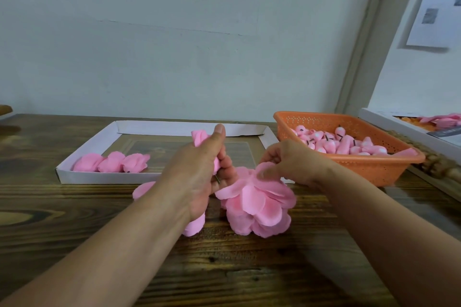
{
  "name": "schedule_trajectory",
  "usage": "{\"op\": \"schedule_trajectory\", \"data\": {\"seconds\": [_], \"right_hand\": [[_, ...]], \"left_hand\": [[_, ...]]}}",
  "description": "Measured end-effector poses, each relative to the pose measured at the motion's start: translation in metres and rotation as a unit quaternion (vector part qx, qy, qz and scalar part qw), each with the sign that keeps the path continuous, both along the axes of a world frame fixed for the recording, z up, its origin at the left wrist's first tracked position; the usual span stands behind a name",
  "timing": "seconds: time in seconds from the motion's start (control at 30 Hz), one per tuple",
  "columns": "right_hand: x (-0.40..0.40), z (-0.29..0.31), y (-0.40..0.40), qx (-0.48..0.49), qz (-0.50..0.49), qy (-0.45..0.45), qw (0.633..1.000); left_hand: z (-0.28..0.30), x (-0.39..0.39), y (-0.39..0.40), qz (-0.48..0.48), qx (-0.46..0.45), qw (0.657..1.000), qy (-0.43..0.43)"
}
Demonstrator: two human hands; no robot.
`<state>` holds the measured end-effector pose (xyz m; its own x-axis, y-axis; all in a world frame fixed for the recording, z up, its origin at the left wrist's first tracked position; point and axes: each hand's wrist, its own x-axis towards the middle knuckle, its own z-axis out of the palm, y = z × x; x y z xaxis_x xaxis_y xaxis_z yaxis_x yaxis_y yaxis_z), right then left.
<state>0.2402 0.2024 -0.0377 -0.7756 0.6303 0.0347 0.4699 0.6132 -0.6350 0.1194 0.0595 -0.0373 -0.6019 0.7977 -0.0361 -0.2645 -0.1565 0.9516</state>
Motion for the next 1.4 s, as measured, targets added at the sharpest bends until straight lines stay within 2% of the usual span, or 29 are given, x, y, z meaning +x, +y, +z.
{"op": "schedule_trajectory", "data": {"seconds": [0.07,0.13,0.2,0.27,0.33,0.43,0.7,0.83,0.9,1.0,1.03,1.1,1.2,1.23,1.3,1.4], "right_hand": [[0.001,0.001,-0.002,0.017,-0.008,-0.044,0.999],[0.001,0.0,-0.001,0.024,-0.015,-0.033,0.999],[0.002,0.0,-0.001,0.001,-0.024,0.04,0.999],[0.002,-0.001,-0.002,-0.076,-0.047,0.153,0.984],[0.0,-0.001,-0.007,-0.193,-0.064,0.253,0.946],[-0.004,-0.001,-0.018,-0.342,-0.062,0.338,0.875],[-0.011,-0.007,-0.05,-0.48,-0.044,0.334,0.81],[-0.011,-0.005,-0.059,-0.554,-0.064,0.347,0.754],[-0.008,-0.004,-0.062,-0.575,-0.075,0.395,0.713],[-0.008,-0.007,-0.068,-0.622,-0.065,0.484,0.612],[-0.009,-0.007,-0.072,-0.631,-0.056,0.498,0.592],[-0.013,-0.006,-0.078,-0.619,-0.043,0.504,0.6],[-0.018,-0.005,-0.083,-0.591,-0.05,0.471,0.653],[-0.02,-0.006,-0.083,-0.587,-0.055,0.465,0.66],[-0.024,-0.01,-0.08,-0.582,-0.096,0.458,0.665],[-0.025,-0.016,-0.076,-0.555,-0.17,0.424,0.696]], "left_hand": [[0.0,0.001,0.0,0.002,-0.004,1.0,0.0],[0.0,0.001,0.0,0.005,-0.006,1.0,0.002],[-0.001,0.0,0.0,0.011,-0.007,1.0,0.001],[-0.001,0.0,0.0,0.013,-0.007,1.0,0.002],[0.001,0.0,0.0,0.008,-0.005,1.0,0.006],[0.004,0.001,0.003,0.01,0.0,1.0,0.015],[0.01,-0.007,0.007,0.05,0.021,0.994,0.099],[0.013,-0.003,0.003,0.038,0.055,0.984,0.165],[0.017,-0.001,0.004,0.051,0.074,0.979,0.182],[0.022,0.002,0.008,0.057,0.078,0.982,0.163],[0.023,0.004,0.009,0.048,0.079,0.984,0.154],[0.025,0.006,0.01,0.036,0.07,0.984,0.162],[0.025,0.006,0.009,0.021,0.05,0.983,0.176],[0.024,0.006,0.008,0.018,0.045,0.984,0.174],[0.024,0.006,0.007,0.022,0.039,0.985,0.168],[0.025,0.004,0.005,0.045,0.055,0.983,0.171]]}}
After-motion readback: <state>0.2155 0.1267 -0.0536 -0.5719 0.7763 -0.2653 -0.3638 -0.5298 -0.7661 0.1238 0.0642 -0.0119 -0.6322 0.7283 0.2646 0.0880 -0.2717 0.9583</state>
